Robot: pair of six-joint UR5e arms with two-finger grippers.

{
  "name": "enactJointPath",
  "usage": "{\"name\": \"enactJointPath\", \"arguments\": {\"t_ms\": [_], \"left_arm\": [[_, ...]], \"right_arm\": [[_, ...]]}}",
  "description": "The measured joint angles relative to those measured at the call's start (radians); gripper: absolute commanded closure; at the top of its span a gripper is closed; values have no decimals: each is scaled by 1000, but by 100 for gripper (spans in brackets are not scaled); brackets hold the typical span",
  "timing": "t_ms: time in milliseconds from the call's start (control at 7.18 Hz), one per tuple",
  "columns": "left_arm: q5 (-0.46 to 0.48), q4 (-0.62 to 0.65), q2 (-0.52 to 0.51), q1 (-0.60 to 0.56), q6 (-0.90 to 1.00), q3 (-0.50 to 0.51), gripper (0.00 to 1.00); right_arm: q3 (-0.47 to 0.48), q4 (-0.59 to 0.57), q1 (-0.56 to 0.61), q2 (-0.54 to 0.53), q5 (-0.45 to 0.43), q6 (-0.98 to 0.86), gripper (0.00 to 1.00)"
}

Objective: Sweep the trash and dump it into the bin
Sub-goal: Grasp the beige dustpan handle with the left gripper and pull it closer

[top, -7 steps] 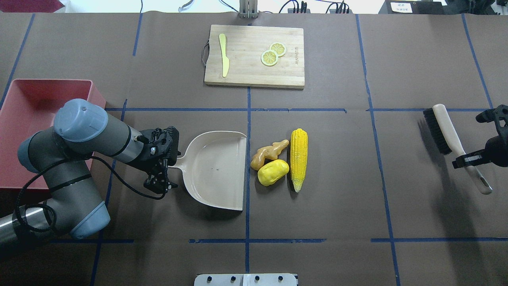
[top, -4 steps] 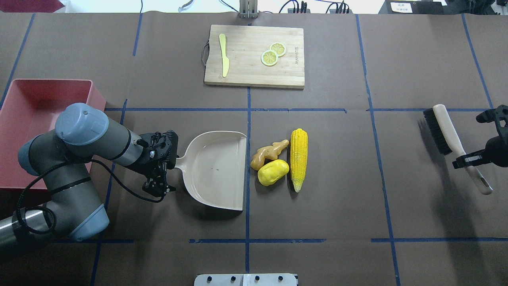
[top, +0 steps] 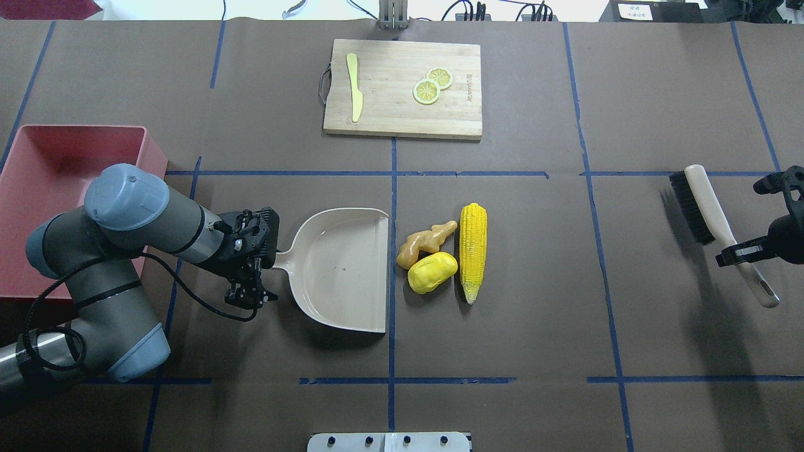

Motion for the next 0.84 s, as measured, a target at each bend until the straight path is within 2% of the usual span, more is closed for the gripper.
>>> {"name": "enactJointPath", "arguments": {"t_ms": [139, 278, 418, 557, 835], "left_arm": [[2, 2, -2, -3, 0, -2, 74], [4, 3, -2, -12, 0, -6, 81], [5, 3, -4, -31, 0, -11, 84], [5, 4, -5, -53, 1, -14, 92], [4, 10, -4, -98, 1, -19, 97]], "right_arm": [[0, 0, 0, 0, 0, 1, 100], [1, 0, 1, 0, 0, 1, 100], [1, 0, 1, 0, 0, 1, 100], [2, 0, 1, 0, 1, 1, 100], [4, 0, 1, 0, 2, 1, 100]]}}
